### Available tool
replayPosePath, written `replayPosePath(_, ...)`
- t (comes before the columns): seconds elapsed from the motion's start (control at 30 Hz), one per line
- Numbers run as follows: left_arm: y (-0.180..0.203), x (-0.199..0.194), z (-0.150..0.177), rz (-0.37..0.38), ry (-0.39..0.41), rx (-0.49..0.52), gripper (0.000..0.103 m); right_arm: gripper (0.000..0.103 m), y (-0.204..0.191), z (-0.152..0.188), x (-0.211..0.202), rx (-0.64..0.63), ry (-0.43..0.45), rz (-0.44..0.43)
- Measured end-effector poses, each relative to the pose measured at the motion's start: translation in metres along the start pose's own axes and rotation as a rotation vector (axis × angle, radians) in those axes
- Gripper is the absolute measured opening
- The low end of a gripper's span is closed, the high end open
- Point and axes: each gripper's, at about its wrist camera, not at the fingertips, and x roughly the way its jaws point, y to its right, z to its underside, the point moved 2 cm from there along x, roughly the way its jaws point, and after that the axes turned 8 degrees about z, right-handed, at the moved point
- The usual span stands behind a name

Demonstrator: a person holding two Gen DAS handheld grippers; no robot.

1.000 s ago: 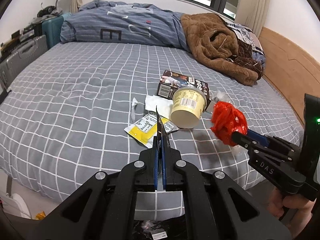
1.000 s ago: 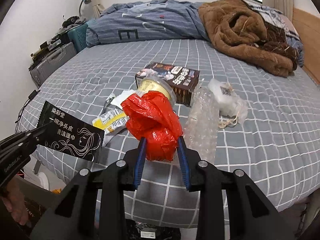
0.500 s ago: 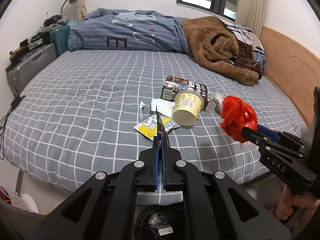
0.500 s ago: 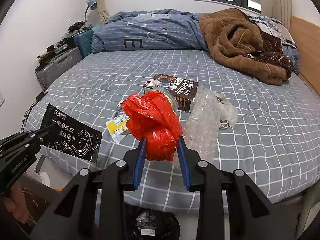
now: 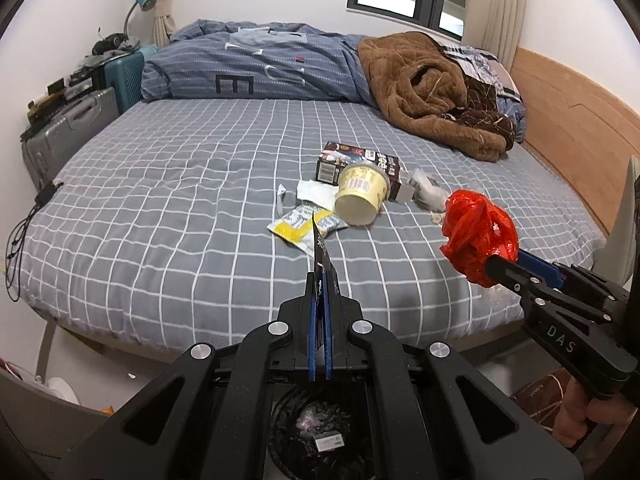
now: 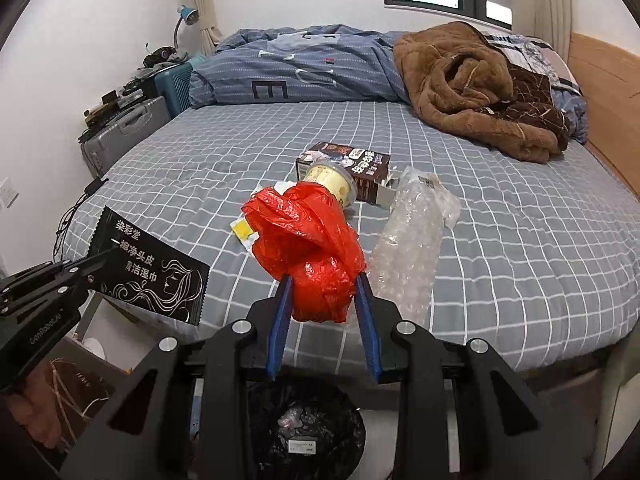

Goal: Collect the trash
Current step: 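Carry the red bag in the right tool while the left tool carries the black packet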

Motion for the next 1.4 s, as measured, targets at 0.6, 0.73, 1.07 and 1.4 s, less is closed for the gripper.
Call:
replayPosePath(0.6, 0.006, -0.012, 0.049, 0.024, -0.052, -0.006, 0.002, 0.030, -0.009, 0.053, -0.010, -0.023, -0.075, -0.005)
replayPosePath(0.73, 0.006, -0.006, 0.059, 0.030, -0.072, -0.010, 0.002, 0.030, -0.010, 0.062, -0.008, -0.025, -0.093, -0.007)
replayPosePath(1.07, -0.001, 0.009, 0.089, 0.032, -0.126, -0.034, 0.002, 0.030, -0.010, 0.088, 0.004, -0.011, -0.154, -0.023)
replayPosePath(1.4, -0.012, 0.038, 0.121, 0.026, -0.199, -0.063, 0.002, 0.030, -0.021, 0.117, 0.025, -0.015, -0.235, -0.037)
